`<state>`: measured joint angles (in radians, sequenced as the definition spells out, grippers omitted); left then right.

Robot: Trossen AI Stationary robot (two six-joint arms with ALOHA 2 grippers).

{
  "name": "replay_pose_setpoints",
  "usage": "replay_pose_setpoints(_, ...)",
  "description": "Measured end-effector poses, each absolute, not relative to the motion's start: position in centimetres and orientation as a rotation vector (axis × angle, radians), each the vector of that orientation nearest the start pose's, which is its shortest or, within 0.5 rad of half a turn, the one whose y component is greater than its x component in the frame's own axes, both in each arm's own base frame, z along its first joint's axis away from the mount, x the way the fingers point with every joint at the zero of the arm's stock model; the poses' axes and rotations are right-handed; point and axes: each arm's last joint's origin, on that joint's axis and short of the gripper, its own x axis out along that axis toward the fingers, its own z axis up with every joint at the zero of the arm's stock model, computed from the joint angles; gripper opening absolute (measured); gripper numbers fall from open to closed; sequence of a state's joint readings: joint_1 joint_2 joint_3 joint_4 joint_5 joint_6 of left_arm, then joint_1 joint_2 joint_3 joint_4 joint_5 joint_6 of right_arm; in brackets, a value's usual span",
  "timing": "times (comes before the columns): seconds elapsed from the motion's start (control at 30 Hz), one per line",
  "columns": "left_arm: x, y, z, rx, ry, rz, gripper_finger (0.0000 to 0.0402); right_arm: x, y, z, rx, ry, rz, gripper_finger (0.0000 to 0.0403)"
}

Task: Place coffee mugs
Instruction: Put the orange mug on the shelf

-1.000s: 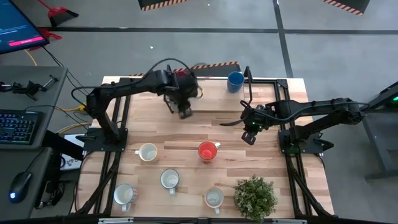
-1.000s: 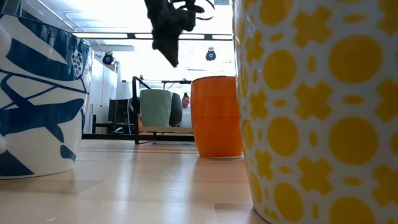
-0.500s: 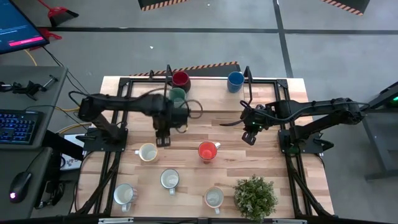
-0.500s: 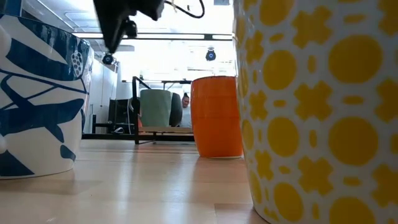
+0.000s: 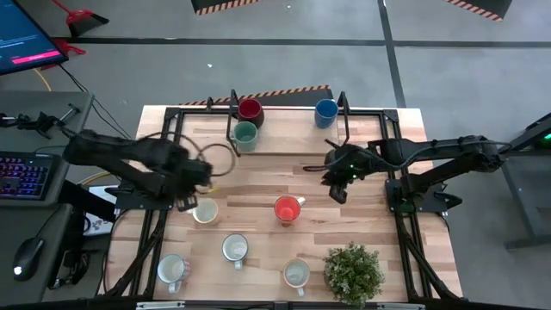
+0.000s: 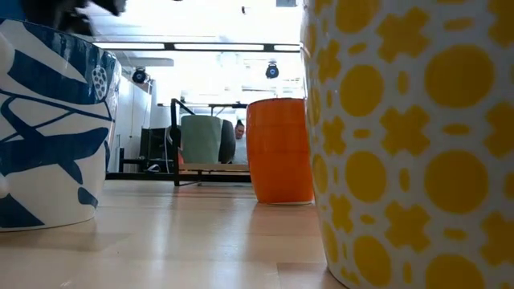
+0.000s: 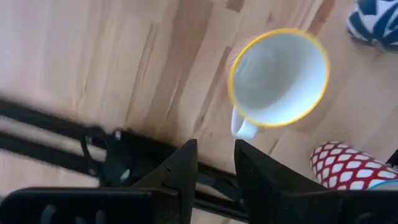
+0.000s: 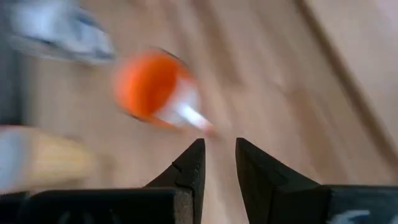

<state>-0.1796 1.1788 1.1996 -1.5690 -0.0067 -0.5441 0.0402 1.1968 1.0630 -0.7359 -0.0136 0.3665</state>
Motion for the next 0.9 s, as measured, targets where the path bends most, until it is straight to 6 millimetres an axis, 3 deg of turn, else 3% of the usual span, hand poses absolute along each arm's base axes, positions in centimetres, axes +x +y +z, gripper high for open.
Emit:
replay_pose_setpoints(0.13,13.7,-2.9,31.6,-0.367,1.435,0.320,0.0090,25.6,1.4,31.1,0.304,0.701,0.063,0.0068)
replay_pose_setpoints(0.3,12.6,-3.1,30.7,-0.415,1.368,0.317,0.0088,26.9,1.4,30.6,0.299,0.669,0.072,0.0068)
replay_pose_setpoints(0.63,14.7,-3.6,26.5,-0.389,1.372,0.340,0.0090,26.9,1.4,29.7,0.327,0.749,0.033,0.0068)
replay_pose_setpoints(0.9,16.9,-4.2,24.8,-0.367,1.400,0.326,0.0090,26.7,1.4,29.6,0.326,0.770,0.030,0.0068)
